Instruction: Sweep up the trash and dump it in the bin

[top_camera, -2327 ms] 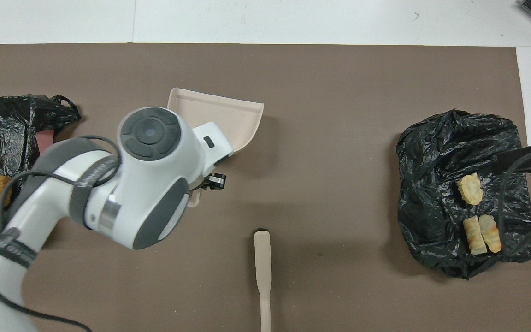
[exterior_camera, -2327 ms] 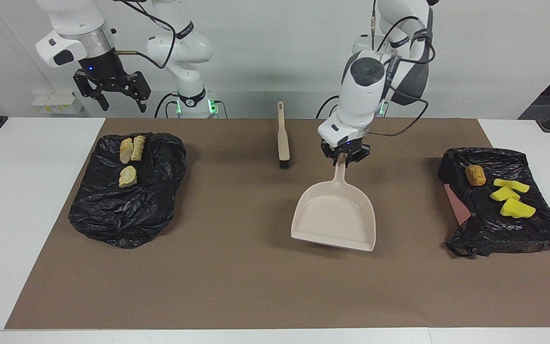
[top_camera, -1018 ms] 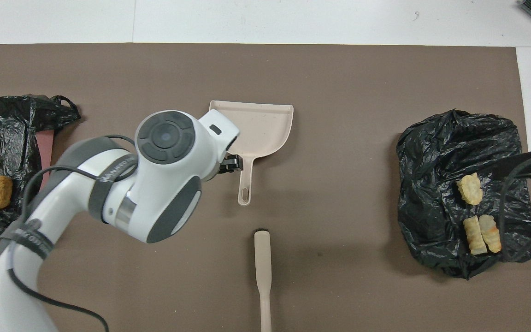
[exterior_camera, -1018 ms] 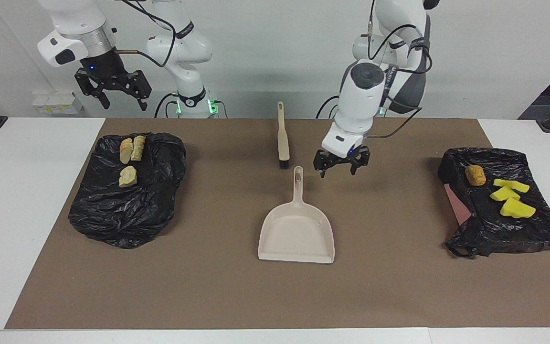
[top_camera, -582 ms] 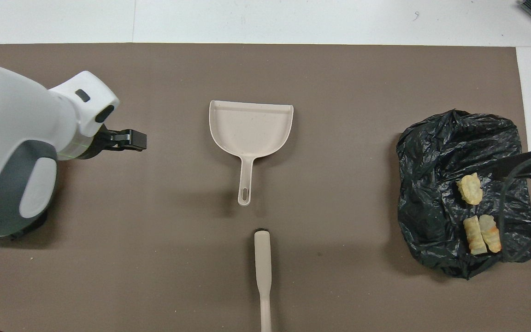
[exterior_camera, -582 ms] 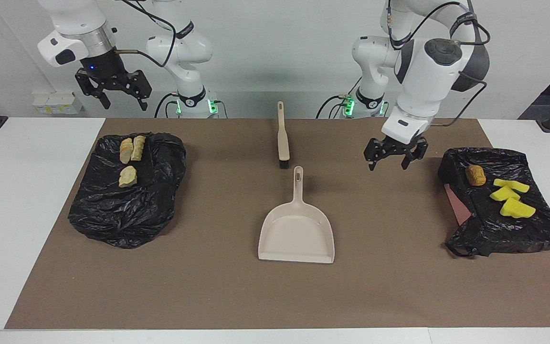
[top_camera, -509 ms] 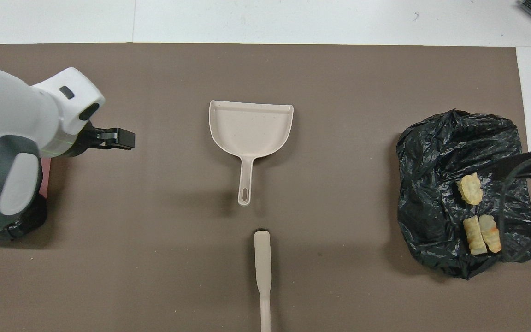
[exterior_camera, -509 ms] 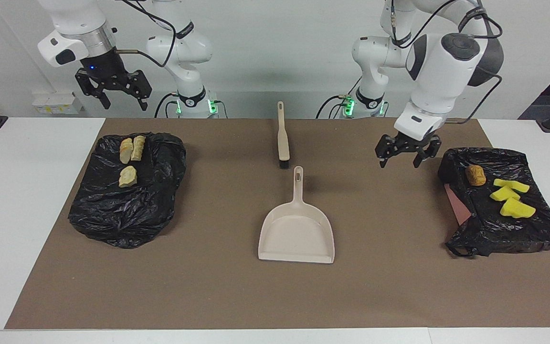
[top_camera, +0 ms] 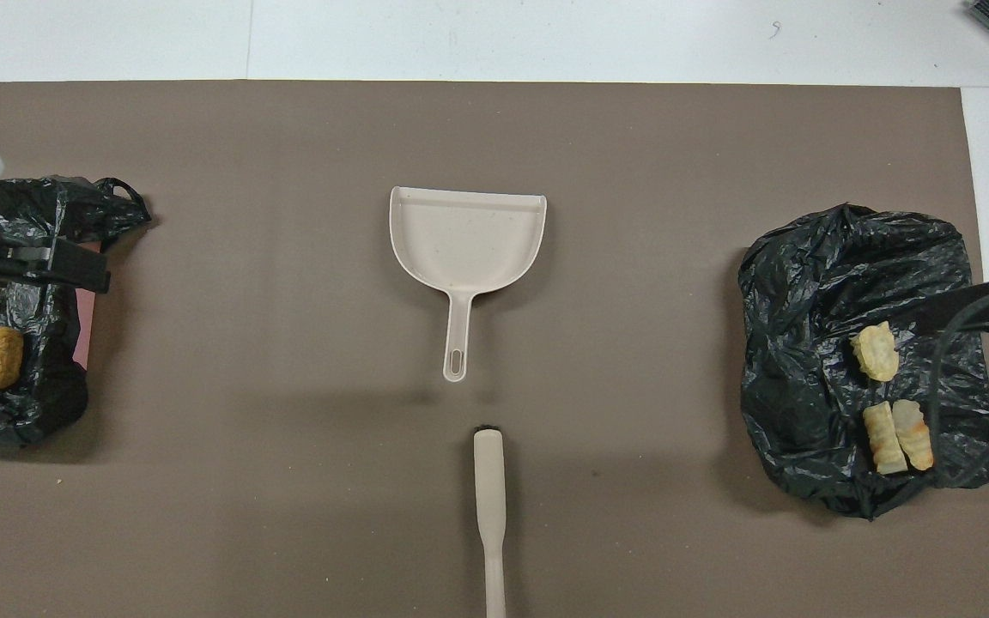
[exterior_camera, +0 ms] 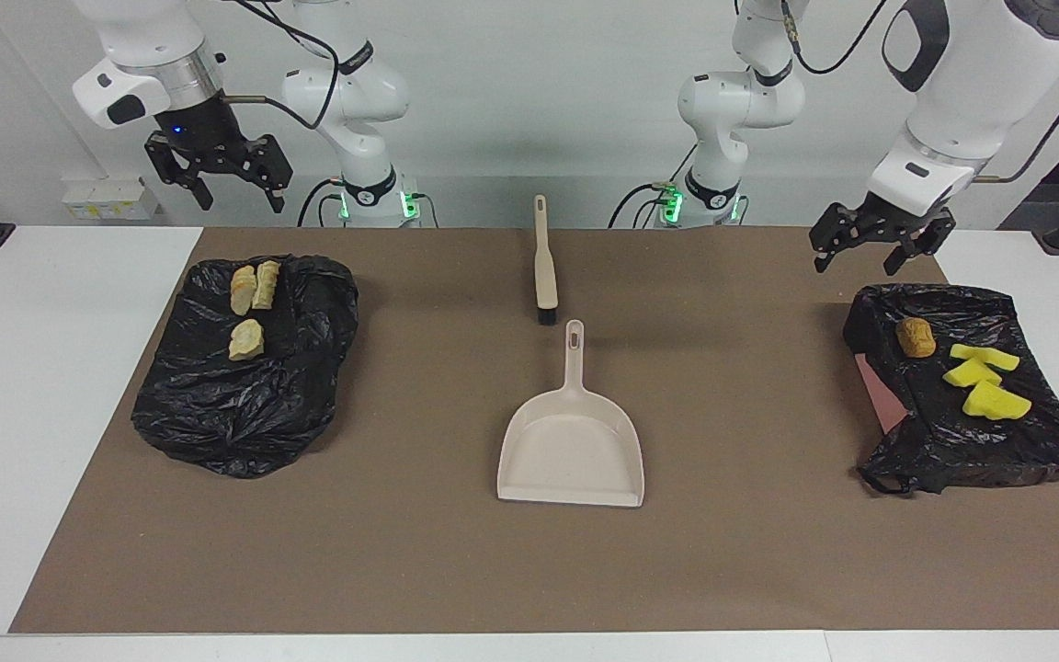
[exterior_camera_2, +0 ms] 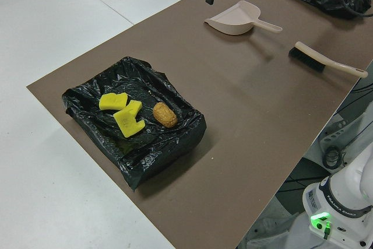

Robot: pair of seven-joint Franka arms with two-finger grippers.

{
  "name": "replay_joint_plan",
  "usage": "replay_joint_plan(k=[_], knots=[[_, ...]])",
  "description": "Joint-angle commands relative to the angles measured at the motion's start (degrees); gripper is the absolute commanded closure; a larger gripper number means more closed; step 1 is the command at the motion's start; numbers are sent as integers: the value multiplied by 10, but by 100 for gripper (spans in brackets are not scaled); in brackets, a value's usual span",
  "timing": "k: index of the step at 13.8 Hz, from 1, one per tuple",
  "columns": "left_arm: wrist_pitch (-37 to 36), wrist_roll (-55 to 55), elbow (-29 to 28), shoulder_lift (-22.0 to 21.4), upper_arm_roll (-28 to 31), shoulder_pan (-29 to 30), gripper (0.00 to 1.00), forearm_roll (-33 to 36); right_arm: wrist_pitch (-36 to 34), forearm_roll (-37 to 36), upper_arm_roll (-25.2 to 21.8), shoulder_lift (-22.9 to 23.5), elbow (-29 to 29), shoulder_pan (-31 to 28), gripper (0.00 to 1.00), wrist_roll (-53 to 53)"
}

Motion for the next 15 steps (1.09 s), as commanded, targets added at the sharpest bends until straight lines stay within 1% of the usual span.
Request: replay_joint_plan(k=[1,5,11,15], knots=[[-12,26,-25,-29,0,5,0,-6,-2,17,1,-10,-9,-7,0,-7],[-72,26,14,-19,2,5,0,-2,-2,17,1,-10,-9,-7,0,-7],[-81,44,37,0,4,6,0,-3,-2,16,1,-10,-9,-7,0,-7],[-74,43,37,-2,1,4,0,-3,-2,17,1,-10,-9,-7,0,-7]])
